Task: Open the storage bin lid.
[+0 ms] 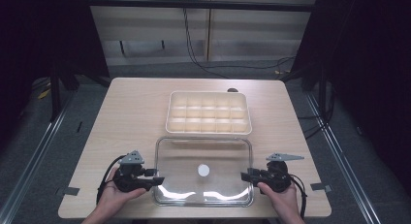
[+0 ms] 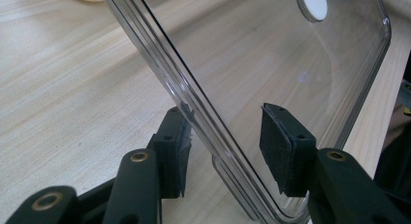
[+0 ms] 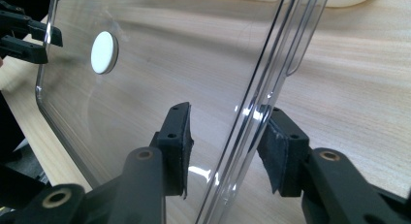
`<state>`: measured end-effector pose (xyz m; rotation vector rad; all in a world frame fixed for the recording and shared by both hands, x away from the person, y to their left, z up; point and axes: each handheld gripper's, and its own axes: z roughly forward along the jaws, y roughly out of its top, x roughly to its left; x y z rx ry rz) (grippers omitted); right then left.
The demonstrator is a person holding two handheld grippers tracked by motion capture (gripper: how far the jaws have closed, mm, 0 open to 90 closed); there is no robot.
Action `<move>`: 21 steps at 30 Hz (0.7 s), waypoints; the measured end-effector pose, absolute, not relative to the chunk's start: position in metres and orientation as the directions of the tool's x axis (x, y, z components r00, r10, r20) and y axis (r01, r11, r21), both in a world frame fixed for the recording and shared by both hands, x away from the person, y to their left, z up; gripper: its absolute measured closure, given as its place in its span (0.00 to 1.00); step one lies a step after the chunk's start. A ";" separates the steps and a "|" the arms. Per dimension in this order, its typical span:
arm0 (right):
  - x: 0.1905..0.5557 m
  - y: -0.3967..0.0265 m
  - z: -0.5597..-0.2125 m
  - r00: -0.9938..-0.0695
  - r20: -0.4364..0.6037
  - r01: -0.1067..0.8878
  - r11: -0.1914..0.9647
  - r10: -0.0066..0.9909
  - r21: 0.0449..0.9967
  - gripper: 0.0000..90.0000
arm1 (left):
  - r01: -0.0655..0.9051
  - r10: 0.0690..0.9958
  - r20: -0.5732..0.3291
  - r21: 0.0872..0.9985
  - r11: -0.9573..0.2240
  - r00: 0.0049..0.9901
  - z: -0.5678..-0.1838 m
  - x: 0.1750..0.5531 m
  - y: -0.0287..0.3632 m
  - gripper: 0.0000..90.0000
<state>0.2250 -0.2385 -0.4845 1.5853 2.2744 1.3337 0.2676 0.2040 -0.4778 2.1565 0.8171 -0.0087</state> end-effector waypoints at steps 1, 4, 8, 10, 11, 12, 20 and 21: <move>0.225 -0.238 -0.484 -0.467 0.398 0.733 0.094 0.789 0.674 0.62 | 0.557 0.550 -0.269 0.689 -0.464 0.791 -0.478 0.268 0.204 0.60; 0.227 -0.235 -0.487 -0.468 0.380 0.739 0.117 0.798 0.664 0.57 | 0.562 0.561 -0.262 0.681 -0.469 0.785 -0.480 0.269 0.202 0.59; 0.229 -0.235 -0.491 -0.457 0.380 0.750 0.119 0.804 0.651 0.54 | 0.567 0.570 -0.249 0.665 -0.487 0.783 -0.483 0.272 0.201 0.59; 0.231 -0.234 -0.493 -0.453 0.369 0.756 0.131 0.812 0.641 0.51 | 0.570 0.577 -0.244 0.659 -0.491 0.779 -0.484 0.274 0.201 0.59; 0.231 -0.234 -0.494 -0.452 0.366 0.758 0.134 0.813 0.639 0.51 | 0.574 0.572 -0.255 0.654 -0.492 0.780 -0.485 0.275 0.201 0.59; 0.232 -0.234 -0.495 -0.452 0.360 0.758 0.139 0.816 0.637 0.50 | 0.577 0.572 -0.257 0.651 -0.493 0.779 -0.485 0.275 0.201 0.59; 0.233 -0.233 -0.497 -0.442 0.321 0.750 0.149 0.838 0.645 0.45 | 0.592 0.571 -0.277 0.637 -0.494 0.773 -0.488 0.277 0.198 0.56; 0.234 -0.234 -0.498 -0.441 0.332 0.749 0.139 0.834 0.647 0.43 | 0.592 0.566 -0.281 0.636 -0.496 0.775 -0.489 0.277 0.198 0.56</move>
